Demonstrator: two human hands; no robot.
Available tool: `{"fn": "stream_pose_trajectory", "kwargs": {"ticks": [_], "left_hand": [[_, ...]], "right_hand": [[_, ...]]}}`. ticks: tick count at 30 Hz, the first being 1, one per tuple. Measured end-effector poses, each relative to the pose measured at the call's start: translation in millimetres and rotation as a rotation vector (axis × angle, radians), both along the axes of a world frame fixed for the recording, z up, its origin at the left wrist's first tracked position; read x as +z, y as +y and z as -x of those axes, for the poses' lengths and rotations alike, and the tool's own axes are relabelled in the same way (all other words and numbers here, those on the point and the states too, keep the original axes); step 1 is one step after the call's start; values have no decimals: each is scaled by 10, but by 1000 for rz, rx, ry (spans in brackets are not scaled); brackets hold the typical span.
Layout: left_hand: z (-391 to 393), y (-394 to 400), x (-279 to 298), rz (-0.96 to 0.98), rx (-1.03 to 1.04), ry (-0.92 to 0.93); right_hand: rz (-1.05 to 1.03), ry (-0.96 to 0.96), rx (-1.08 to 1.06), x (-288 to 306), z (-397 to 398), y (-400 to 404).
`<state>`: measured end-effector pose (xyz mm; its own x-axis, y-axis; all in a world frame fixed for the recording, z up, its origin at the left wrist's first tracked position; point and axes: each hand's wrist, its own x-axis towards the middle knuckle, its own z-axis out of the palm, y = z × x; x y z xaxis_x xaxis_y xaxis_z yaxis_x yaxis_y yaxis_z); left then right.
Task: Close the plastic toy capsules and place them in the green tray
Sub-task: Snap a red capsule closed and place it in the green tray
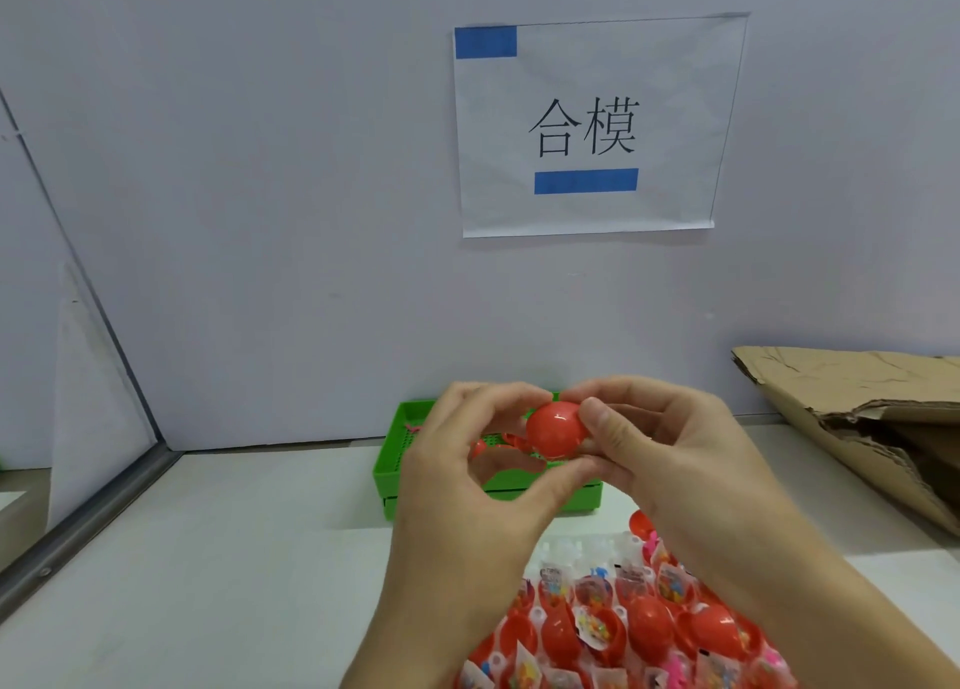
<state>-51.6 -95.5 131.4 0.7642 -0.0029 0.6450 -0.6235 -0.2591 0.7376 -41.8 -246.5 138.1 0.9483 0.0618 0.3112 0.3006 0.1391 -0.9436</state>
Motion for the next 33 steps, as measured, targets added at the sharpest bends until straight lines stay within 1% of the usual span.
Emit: {"fn": "stream_pose_trajectory", "kwargs": {"ticks": [3,6,10,13,15,17,19,23,28,29,31,33], "left_hand": [[-24,15,-17,88,-92,69],[-30,17,-31,107,-86,64],[-11,4,-33,98,-53,33],[2,-7,-29,82,14,16],[12,-18,-29,67,55,8],[27,-29,-28,54,83,-1],[36,-35,-29,43,106,-15],[47,-43,-26,-22,169,-71],[25,-49,-37,-253,327,-230],[23,-49,-37,-273,333,-240],[26,-38,-23,-245,283,-215],[17,-25,-26,-89,144,-103]], "right_hand": [[-127,60,57,-9,-21,1],[-136,76,85,-13,-32,-2],[-89,96,90,-5,-21,-16],[65,67,70,14,6,0],[122,69,92,37,30,21],[116,89,147,54,48,39],[65,118,195,71,56,50],[4,157,230,65,38,41],[112,88,205,20,18,17],[94,90,207,7,7,6],[-22,135,266,-1,-13,-10],[-191,213,348,17,-12,-25]]}}
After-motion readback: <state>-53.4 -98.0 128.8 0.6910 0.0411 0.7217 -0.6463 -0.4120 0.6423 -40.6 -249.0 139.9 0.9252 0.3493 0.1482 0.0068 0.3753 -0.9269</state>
